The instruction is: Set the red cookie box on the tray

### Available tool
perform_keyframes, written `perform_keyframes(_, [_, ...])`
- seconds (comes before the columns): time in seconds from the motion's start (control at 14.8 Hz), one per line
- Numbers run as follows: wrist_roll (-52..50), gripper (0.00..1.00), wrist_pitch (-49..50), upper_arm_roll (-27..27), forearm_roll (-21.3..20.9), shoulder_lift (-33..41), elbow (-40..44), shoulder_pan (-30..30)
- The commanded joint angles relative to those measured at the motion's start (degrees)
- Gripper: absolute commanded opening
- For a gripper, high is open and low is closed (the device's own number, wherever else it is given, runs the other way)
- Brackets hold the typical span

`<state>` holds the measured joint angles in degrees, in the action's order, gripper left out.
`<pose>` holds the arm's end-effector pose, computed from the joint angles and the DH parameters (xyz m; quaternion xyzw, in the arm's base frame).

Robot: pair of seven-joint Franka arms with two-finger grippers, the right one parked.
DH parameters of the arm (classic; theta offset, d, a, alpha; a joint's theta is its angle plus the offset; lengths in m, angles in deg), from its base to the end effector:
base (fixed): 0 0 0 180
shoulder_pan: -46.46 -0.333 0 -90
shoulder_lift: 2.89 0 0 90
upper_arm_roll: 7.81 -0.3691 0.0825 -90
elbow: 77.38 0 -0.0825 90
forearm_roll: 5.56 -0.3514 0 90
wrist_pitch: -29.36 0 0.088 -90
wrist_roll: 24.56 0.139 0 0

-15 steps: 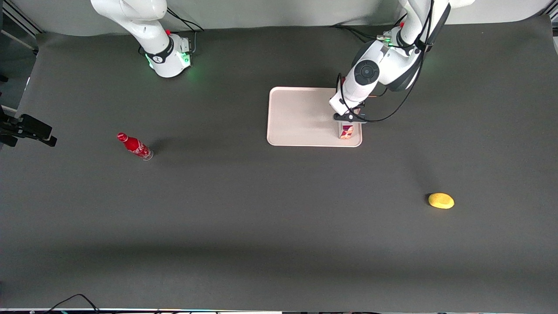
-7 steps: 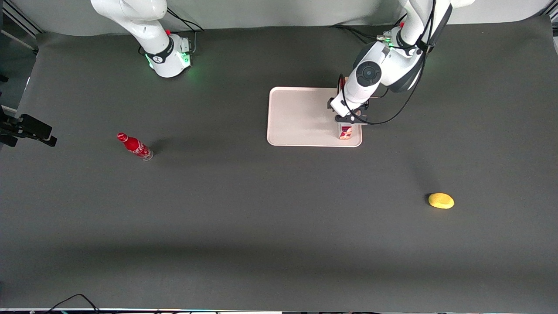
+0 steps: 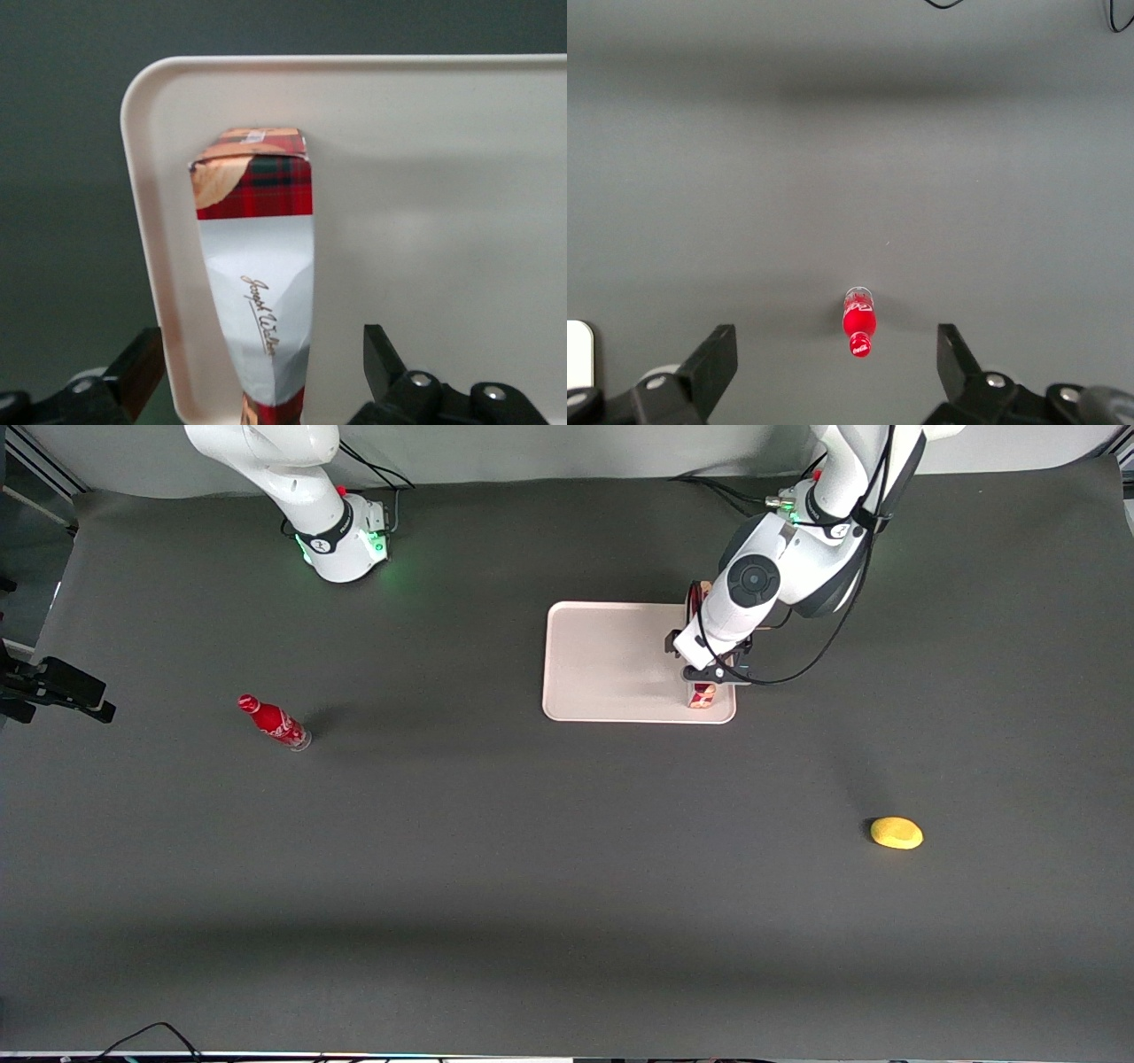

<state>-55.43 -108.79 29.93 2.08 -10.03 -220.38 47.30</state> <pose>0.3350 -0.2747 0.2828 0.9925 -0.0149 -0.1208 0.0108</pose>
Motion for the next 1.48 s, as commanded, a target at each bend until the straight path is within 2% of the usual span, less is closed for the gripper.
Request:
perform_keyframes(0.0, [0.1,1.00,24.6,-3.4,-0.7,4.1,15.5,-0.2])
perform_keyframes(0.2, [0.7,1.00,39.8,-7.5,-3.5,6.3,27.6,-0.2])
perform_keyframes(0.4, [7.5,1.00,47.4,-14.6,-3.6,7.4,36.1,-0.2])
perform_keyframes(0.61, [12.1,1.00,46.1,-21.4,-6.4,11.1,38.0,-0.2])
perform_keyframes(0.67, [12.1,1.00,46.2,-23.5,-8.1,11.2,40.9,-0.2])
perform_keyframes(0.81, [14.7,1.00,46.2,-26.7,-9.0,10.6,46.2,-0.1])
perform_keyframes(0.94, [15.7,1.00,46.1,-27.9,-10.0,10.0,48.5,-0.1])
perform_keyframes(1.42, [20.6,1.00,41.9,-31.1,-10.2,8.3,48.9,-0.1])
